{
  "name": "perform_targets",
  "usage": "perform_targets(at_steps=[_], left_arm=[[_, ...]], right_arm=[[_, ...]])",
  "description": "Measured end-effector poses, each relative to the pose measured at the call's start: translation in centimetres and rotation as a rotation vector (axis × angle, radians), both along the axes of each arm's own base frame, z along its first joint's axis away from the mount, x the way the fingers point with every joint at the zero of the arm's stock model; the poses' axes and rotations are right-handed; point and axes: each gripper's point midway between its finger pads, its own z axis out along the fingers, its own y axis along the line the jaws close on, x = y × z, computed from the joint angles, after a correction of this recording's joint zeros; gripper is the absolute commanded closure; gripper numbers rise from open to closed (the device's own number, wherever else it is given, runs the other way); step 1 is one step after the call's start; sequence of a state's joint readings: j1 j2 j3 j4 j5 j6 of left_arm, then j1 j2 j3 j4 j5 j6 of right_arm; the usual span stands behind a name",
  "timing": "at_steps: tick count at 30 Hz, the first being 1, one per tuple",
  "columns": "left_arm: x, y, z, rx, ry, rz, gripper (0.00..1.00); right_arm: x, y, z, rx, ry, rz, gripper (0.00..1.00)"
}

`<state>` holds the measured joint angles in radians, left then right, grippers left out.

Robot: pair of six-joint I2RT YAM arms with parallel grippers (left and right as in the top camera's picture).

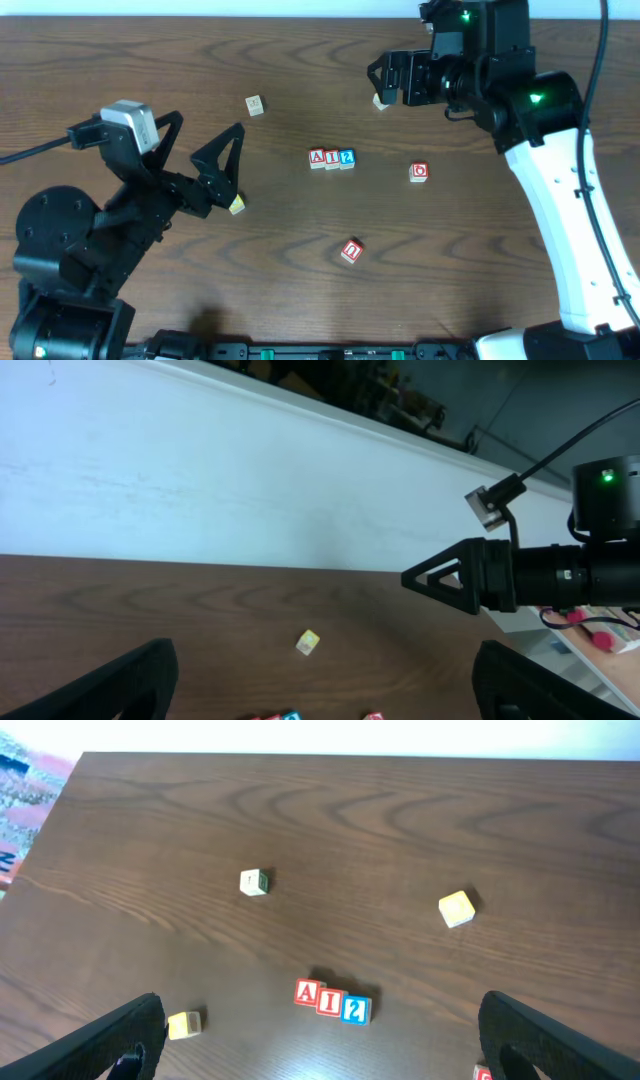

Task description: Spell out Ai2

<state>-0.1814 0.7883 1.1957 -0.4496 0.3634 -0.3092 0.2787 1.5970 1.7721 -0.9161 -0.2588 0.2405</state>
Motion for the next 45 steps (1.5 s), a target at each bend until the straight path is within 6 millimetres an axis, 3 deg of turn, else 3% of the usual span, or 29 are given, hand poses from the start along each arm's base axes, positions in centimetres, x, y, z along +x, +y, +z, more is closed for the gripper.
perform_targets(at_steps=[4,9,14,16,22,26,29,33,45], left_arm=[[-0.1,0.0,-1.1,0.008,0.045,0.0,0.05],[-0.4,1.0,-4.0,0.066,0.15,0.047,0.05],[-2.1,4.5,-10.0,0.247,0.37,0.184,0.05],[-3.2,6.9,-12.0,0.308,0.442,0.276,0.05],[-5.8,12.0,-16.0,0.398,0.411,0.486,0.05],[-6.7,13.6,-20.8,0.418,0.417,0.557,0.05],[-7.1,14.1,-25.3,0.424,0.442,0.573,0.05],[-7.2,13.8,-28.8,0.416,0.438,0.557,0.05],[-7.2,13.4,-33.8,0.417,0.427,0.534,0.05]], right_arm=[[0.0,0.0,0.0,0.0,0.0,0.0,0.01],[0.0,0.0,0.0,0.0,0.0,0.001,0.01],[0.0,0.0,0.0,0.002,0.001,0.002,0.01],[0.0,0.0,0.0,0.002,0.001,0.003,0.01],[-0.1,0.1,0.0,0.003,0.001,0.003,0.01],[0.0,0.1,0.0,0.003,0.001,0.003,0.01],[-0.1,0.0,0.0,0.002,0.002,0.003,0.01],[0.0,0.1,0.0,0.002,0.002,0.003,0.01],[0.0,0.1,0.0,0.003,0.001,0.003,0.01]])
